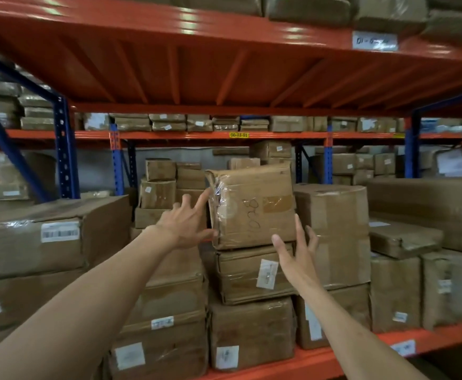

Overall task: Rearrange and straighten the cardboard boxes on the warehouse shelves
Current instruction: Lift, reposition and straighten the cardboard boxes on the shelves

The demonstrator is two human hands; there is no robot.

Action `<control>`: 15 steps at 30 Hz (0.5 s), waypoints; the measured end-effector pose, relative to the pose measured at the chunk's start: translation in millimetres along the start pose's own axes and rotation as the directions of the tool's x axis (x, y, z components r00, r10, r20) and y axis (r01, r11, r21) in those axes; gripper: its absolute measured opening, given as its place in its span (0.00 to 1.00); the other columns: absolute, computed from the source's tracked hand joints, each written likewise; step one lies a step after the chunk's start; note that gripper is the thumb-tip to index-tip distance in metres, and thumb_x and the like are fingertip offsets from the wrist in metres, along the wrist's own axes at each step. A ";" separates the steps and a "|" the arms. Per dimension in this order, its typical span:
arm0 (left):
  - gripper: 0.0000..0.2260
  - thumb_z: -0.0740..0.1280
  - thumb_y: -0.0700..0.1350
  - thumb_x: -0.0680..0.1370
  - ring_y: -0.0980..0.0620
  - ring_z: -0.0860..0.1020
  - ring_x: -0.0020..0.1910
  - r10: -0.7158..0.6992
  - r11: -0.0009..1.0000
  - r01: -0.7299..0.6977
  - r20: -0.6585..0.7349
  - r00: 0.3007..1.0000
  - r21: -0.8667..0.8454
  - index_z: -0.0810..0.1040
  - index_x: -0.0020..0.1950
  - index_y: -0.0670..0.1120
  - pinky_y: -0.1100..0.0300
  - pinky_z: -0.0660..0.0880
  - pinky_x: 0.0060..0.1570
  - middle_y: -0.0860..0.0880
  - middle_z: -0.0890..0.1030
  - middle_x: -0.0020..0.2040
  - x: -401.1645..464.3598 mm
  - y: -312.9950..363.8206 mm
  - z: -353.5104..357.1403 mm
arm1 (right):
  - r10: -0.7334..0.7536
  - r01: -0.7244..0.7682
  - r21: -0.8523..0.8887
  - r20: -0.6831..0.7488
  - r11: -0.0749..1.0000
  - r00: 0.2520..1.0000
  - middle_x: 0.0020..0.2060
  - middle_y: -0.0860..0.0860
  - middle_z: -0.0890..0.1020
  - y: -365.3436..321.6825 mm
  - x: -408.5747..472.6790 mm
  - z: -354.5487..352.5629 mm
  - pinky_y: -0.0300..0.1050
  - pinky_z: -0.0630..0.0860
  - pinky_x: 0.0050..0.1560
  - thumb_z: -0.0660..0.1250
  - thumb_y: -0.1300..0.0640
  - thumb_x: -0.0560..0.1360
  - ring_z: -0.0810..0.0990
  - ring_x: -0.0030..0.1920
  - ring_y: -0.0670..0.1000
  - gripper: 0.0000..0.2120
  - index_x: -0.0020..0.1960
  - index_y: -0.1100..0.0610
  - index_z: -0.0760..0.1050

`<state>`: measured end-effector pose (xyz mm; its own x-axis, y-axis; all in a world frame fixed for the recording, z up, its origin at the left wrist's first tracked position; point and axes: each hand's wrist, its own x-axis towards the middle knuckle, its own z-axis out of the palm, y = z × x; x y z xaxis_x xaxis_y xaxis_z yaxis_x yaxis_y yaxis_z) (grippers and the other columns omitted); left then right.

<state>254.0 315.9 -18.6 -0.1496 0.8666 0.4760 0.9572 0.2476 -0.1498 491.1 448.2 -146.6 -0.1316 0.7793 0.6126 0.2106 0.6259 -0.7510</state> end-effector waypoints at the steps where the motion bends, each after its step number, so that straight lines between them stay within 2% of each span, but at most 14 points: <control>1: 0.49 0.65 0.70 0.76 0.33 0.71 0.70 0.001 1.000 -0.001 -0.021 1.000 -0.021 0.32 0.80 0.60 0.40 0.74 0.63 0.36 0.59 0.76 10.4 9.6 -5.5 | 0.012 -0.012 0.010 -0.002 1.000 1.000 0.80 0.38 0.43 3.2 4.7 -3.3 0.61 0.63 0.73 0.62 0.26 0.76 0.58 0.80 0.58 0.38 0.77 0.22 0.41; 7: 0.53 0.72 0.67 0.72 0.27 0.67 0.72 -0.068 0.980 0.059 -0.039 0.997 -0.192 0.32 0.79 0.64 0.34 0.71 0.66 0.33 0.45 0.81 65.0 38.4 -25.6 | -0.001 -0.003 0.049 0.085 0.999 0.996 0.81 0.35 0.42 21.8 32.8 -6.6 0.60 0.61 0.74 0.67 0.29 0.75 0.55 0.81 0.54 0.40 0.69 0.15 0.37; 11: 0.55 0.73 0.68 0.69 0.25 0.65 0.72 -0.151 0.947 0.145 0.000 0.989 -0.285 0.33 0.79 0.66 0.34 0.65 0.70 0.31 0.44 0.80 90.5 41.2 -25.0 | -0.046 0.042 0.038 0.137 0.998 0.989 0.82 0.40 0.43 34.5 55.2 -3.2 0.61 0.60 0.76 0.67 0.31 0.76 0.53 0.82 0.53 0.42 0.72 0.18 0.35; 15: 0.54 0.76 0.68 0.66 0.26 0.57 0.76 -0.225 0.896 0.219 0.031 0.974 -0.386 0.44 0.81 0.66 0.35 0.58 0.74 0.37 0.38 0.81 107.5 45.1 -15.1 | -0.123 0.107 0.102 0.165 0.989 0.979 0.83 0.44 0.46 51.2 72.8 3.7 0.67 0.63 0.76 0.71 0.34 0.75 0.57 0.81 0.56 0.48 0.75 0.20 0.34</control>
<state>284.9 413.7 38.9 -0.3684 0.8020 0.4701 0.9205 0.2442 0.3049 488.7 537.1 -141.3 -0.3148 0.6909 0.6509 0.0955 0.7053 -0.7025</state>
